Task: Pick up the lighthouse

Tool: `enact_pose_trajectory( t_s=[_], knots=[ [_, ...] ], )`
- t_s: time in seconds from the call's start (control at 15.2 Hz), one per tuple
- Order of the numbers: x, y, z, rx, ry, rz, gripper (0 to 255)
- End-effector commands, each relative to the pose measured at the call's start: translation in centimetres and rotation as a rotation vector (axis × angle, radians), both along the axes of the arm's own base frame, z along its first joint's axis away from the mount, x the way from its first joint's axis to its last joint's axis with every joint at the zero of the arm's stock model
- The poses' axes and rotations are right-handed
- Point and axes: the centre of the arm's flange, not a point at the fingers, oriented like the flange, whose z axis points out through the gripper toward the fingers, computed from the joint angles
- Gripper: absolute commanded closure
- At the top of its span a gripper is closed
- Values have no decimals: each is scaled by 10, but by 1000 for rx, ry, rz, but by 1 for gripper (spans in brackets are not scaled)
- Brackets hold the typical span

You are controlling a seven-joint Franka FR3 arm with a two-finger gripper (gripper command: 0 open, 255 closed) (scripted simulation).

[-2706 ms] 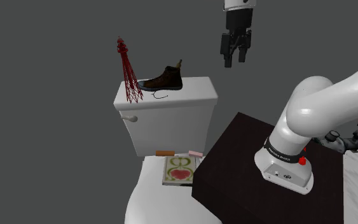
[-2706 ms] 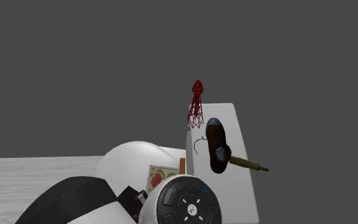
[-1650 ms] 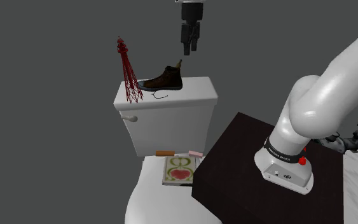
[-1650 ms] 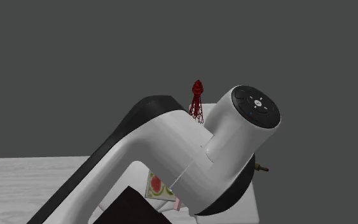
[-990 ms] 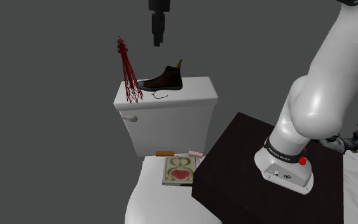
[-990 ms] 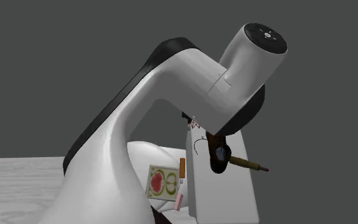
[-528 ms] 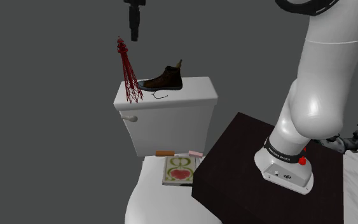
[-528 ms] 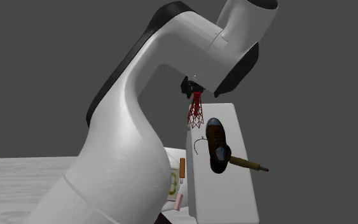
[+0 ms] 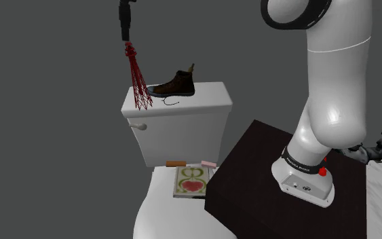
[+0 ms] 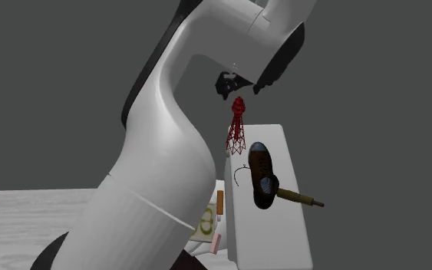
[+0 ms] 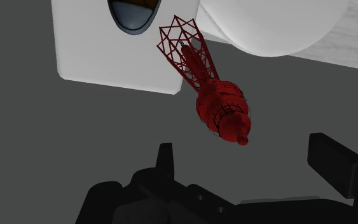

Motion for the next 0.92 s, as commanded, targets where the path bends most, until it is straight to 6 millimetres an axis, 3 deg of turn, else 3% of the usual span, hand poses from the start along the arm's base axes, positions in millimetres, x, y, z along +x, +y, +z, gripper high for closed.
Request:
enact_pose_trajectory(
  t_s=[0.0, 0.2, 0.33, 0.4, 0.86],
  knots=[
    [1, 1, -10, 0, -2, 2, 0],
    [1, 1, -28, 0, -2, 2, 0],
    [1, 1, -28, 0, -2, 3, 0],
    [0, 1, -29, 0, -2, 2, 255],
    [0, 1, -29, 0, -2, 2, 255]
  ],
)
